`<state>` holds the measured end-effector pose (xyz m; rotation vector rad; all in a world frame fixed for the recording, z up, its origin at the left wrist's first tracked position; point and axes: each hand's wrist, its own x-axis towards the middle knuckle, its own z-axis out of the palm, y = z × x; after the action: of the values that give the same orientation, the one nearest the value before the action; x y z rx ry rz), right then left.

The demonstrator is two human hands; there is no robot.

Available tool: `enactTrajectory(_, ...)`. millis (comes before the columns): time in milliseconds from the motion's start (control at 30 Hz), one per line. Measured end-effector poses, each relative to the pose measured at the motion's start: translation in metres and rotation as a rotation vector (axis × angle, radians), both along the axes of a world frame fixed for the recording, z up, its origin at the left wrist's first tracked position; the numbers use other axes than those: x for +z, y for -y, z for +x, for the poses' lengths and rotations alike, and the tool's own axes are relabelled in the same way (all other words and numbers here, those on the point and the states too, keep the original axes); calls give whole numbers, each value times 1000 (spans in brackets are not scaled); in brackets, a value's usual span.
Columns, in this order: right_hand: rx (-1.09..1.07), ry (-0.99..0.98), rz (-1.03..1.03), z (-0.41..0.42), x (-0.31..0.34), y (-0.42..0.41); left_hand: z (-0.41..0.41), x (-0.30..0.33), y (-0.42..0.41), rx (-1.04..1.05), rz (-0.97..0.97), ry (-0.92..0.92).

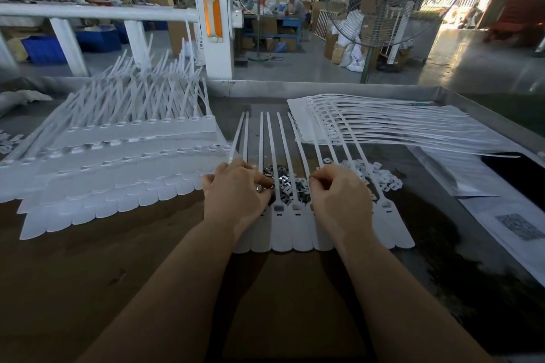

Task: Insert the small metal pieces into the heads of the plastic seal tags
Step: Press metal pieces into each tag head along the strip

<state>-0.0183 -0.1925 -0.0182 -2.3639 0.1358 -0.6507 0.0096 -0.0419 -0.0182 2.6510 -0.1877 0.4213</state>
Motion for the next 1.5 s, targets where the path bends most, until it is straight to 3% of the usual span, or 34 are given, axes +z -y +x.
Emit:
enactTrajectory(267,9,18,-10,1,-1,1,1,1,-1,-22,-118,-26)
enactTrajectory(500,51,82,5,3,0,1,-4,9,-2,-140,-410,-19)
enactTrajectory(767,386,132,199,1,4,-7,-6,11,1,-315,-477,-58)
enactTrajectory(1067,343,87,358,1,6,-2,-8,11,3,-354,-578,-81)
enactTrajectory(1500,150,133,336,4,7,3,-14,15,16,-446,-398,-121)
